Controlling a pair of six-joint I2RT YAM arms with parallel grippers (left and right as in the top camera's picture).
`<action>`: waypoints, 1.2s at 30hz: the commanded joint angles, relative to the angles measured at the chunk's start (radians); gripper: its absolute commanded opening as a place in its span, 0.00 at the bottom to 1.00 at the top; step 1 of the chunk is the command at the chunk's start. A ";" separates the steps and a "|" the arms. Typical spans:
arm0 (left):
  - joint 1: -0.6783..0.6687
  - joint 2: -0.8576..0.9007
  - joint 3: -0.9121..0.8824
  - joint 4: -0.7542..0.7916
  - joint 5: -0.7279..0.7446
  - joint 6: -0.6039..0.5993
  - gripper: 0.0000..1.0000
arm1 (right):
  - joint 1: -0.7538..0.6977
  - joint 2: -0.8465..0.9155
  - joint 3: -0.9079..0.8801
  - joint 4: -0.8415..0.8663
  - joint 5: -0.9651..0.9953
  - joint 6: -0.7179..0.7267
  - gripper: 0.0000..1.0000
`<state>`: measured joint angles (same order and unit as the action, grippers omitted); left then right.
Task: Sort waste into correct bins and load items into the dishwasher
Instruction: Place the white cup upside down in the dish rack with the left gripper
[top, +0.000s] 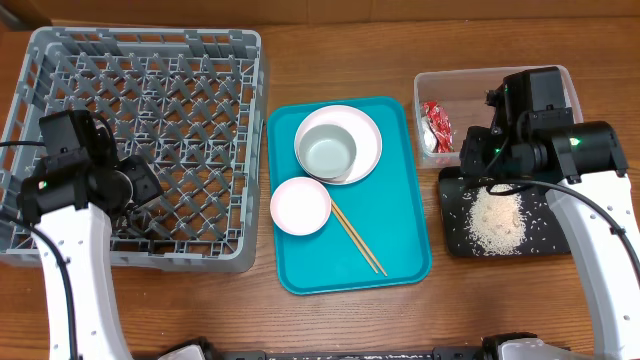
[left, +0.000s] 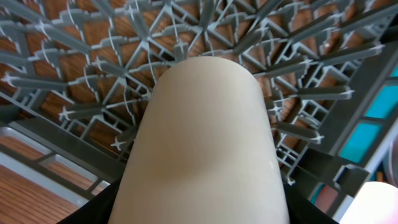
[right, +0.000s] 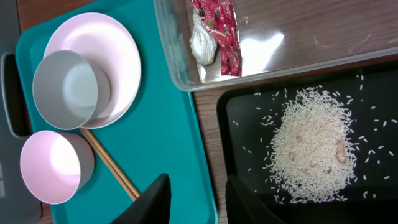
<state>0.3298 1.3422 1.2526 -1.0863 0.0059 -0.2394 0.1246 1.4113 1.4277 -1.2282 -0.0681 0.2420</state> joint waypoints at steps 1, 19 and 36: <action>0.003 0.066 -0.006 0.002 0.001 -0.030 0.09 | -0.002 -0.007 0.024 0.002 0.022 -0.003 0.31; 0.003 0.320 -0.007 0.009 0.020 -0.030 0.47 | -0.002 -0.007 0.024 0.002 0.022 -0.003 0.32; 0.003 0.318 -0.006 0.017 0.021 -0.029 0.83 | -0.002 -0.007 0.024 -0.006 0.022 -0.004 0.33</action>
<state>0.3298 1.6573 1.2499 -1.0729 0.0185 -0.2630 0.1249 1.4113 1.4277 -1.2339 -0.0593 0.2420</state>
